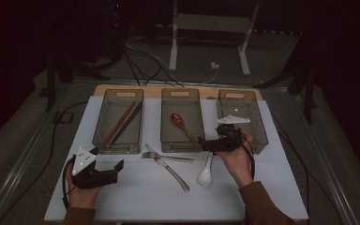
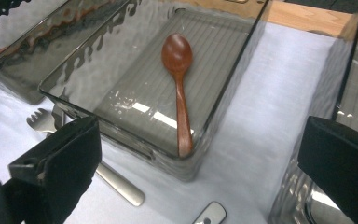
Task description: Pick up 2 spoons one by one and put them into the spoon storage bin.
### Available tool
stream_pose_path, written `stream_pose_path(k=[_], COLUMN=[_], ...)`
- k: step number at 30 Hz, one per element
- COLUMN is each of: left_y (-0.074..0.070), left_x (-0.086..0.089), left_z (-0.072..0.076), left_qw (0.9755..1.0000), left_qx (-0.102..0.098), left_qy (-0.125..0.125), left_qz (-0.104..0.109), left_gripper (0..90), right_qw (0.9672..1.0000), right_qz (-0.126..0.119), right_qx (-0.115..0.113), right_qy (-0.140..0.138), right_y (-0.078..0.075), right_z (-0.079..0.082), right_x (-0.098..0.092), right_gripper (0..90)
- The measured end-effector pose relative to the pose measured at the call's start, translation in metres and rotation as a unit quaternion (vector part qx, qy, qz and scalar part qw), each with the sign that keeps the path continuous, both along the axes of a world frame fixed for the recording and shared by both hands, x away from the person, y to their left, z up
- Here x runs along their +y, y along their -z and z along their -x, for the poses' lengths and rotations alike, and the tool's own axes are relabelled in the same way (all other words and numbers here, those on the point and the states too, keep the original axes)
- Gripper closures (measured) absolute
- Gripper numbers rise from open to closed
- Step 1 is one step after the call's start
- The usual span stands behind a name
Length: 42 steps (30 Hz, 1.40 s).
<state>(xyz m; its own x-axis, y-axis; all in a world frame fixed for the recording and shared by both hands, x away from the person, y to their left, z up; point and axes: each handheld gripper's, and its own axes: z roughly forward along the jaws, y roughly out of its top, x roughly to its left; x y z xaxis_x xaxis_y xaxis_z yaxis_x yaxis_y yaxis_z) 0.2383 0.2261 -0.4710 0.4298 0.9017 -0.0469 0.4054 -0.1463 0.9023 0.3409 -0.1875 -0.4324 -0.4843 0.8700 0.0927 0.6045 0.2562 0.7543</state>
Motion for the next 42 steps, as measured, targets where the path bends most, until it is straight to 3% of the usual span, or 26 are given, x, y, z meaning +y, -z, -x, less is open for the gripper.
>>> stream_pose_path(k=[26,42], left_y=[-0.001,0.0], left_x=[0.007,0.007], left_z=[0.001,0.0], left_qw=[0.9998,0.9998], left_qx=[-0.005,-0.003], left_qy=[-0.017,-0.018], left_qz=[-0.009,-0.012], left_gripper=[0.6,0.6], right_qw=[0.9993,0.9978], right_qz=[0.005,0.006], right_qx=[0.036,0.064], right_qy=[0.011,0.014], right_y=[0.019,0.039], right_z=[0.017,0.023], right_x=[-0.004,-0.007], right_gripper=[0.0,0.0])
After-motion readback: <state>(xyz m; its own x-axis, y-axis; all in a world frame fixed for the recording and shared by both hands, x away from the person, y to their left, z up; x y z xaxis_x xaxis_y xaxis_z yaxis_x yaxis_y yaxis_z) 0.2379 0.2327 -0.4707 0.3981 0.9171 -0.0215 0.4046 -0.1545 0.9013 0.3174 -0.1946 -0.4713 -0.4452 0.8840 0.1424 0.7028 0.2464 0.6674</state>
